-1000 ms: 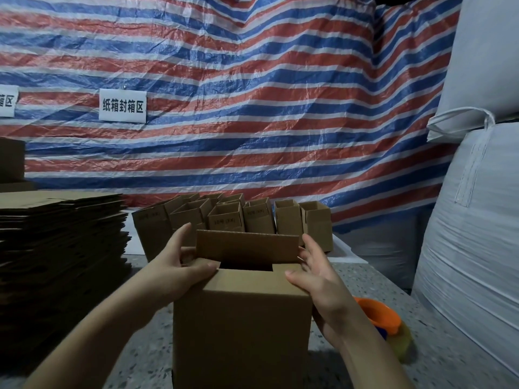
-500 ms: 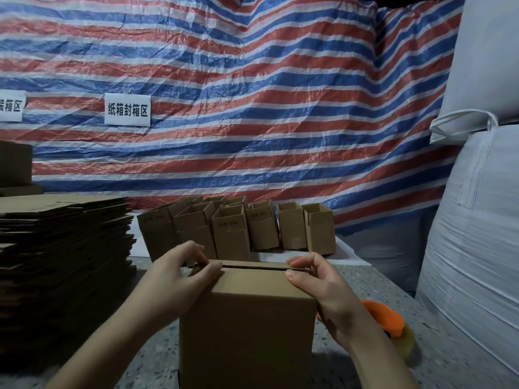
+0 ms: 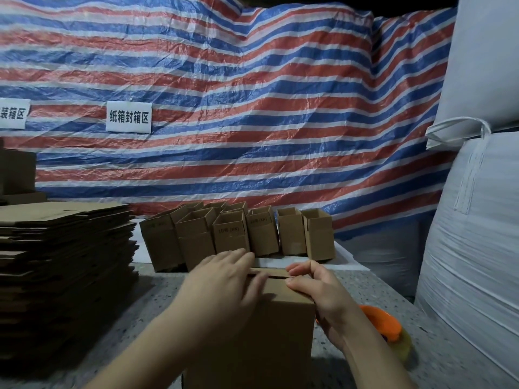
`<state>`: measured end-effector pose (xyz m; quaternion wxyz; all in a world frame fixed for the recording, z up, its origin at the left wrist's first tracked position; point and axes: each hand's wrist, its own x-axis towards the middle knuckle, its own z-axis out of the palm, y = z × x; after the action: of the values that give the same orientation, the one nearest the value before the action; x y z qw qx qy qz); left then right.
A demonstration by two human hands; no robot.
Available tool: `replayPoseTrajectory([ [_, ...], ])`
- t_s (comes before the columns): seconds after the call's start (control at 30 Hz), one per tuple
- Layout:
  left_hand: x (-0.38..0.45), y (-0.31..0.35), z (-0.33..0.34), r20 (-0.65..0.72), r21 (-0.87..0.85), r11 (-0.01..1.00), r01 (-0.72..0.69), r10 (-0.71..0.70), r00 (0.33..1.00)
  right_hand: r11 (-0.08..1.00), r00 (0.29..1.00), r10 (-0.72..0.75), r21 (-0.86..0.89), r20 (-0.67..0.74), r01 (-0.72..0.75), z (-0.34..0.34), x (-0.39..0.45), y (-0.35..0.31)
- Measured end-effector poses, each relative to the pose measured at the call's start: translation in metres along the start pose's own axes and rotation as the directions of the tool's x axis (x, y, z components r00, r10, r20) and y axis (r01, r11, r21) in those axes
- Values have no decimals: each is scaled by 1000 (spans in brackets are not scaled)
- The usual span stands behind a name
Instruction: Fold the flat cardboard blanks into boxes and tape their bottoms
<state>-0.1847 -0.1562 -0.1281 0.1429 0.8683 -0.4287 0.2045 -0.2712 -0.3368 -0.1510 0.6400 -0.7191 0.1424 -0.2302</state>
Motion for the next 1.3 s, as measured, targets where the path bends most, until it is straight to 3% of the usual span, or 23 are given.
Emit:
replayPoseTrajectory([
  [0.2,10,8,7,309,44,984,-174,152,939,999,1000,-11,-43,6,11,-1,-1,-2],
  [0.4,13,8,0,362,33,986,-165,142,921,992,997,9,-124,75,1,-5,0,-11],
  [0.5,12,11,0,394,23,992,-121,103,913,981,999,-16,-193,-51,6,-24,11,-18],
  [0.57,13,12,-1,409,-4,996,-93,87,908,851,976,-37,-519,-214,-82,-49,26,-14],
  [0.63,15,12,-3,414,-23,996,-89,91,906,571,972,1,-798,-236,-194,-75,36,-1],
  [0.7,16,11,-3,414,-33,995,-92,97,905,353,964,133,-898,-230,-263,-93,41,12],
  [0.77,15,11,-3,409,-50,995,-89,101,907,201,943,235,-938,-235,-284,-100,43,23],
  [0.87,15,11,-2,412,-73,994,-80,103,905,65,919,289,-952,-269,-299,-98,46,40],
  [1.03,17,8,3,382,-82,993,-88,112,917,90,894,287,-920,-343,-382,-95,52,69],
  [1.23,14,7,7,317,-104,993,-57,87,944,80,929,183,-936,-323,-342,-98,50,79],
  [1.3,12,9,7,302,-110,992,-56,87,949,146,938,155,-932,-310,-332,-101,49,79],
])
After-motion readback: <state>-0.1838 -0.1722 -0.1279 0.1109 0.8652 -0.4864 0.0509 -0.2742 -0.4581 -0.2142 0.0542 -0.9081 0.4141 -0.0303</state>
